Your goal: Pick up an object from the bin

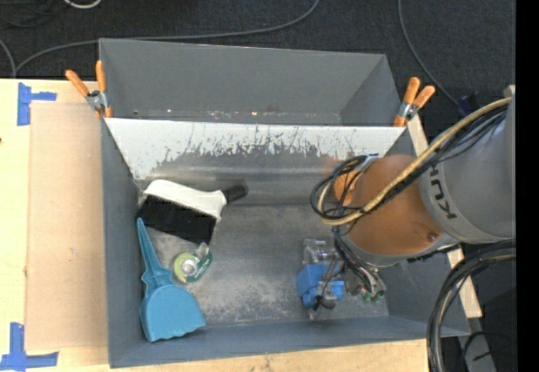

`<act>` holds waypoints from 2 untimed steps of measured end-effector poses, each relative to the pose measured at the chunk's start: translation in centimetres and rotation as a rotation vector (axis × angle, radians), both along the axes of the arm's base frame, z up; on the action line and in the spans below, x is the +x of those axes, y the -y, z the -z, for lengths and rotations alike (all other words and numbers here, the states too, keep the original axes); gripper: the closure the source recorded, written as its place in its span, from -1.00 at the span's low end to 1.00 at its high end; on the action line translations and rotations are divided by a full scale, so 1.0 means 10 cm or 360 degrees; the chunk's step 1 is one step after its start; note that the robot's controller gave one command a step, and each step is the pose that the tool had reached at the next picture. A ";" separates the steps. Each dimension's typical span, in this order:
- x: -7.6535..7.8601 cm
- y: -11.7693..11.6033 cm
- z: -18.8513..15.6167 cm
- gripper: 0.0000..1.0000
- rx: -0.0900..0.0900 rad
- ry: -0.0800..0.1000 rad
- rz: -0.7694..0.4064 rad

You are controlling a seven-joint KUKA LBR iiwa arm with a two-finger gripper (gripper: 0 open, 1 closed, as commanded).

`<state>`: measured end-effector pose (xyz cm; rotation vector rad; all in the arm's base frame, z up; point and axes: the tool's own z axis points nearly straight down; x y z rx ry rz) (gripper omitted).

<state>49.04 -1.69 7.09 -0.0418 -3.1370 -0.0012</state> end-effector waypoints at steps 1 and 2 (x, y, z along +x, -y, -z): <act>-0.02 0.00 -0.24 1.00 0.0001 -0.0008 0.0000; -0.01 0.00 -0.49 1.00 0.0001 -0.0005 -0.0001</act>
Offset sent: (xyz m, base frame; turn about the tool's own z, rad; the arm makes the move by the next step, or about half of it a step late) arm -0.0020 0.0002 0.0292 -0.0002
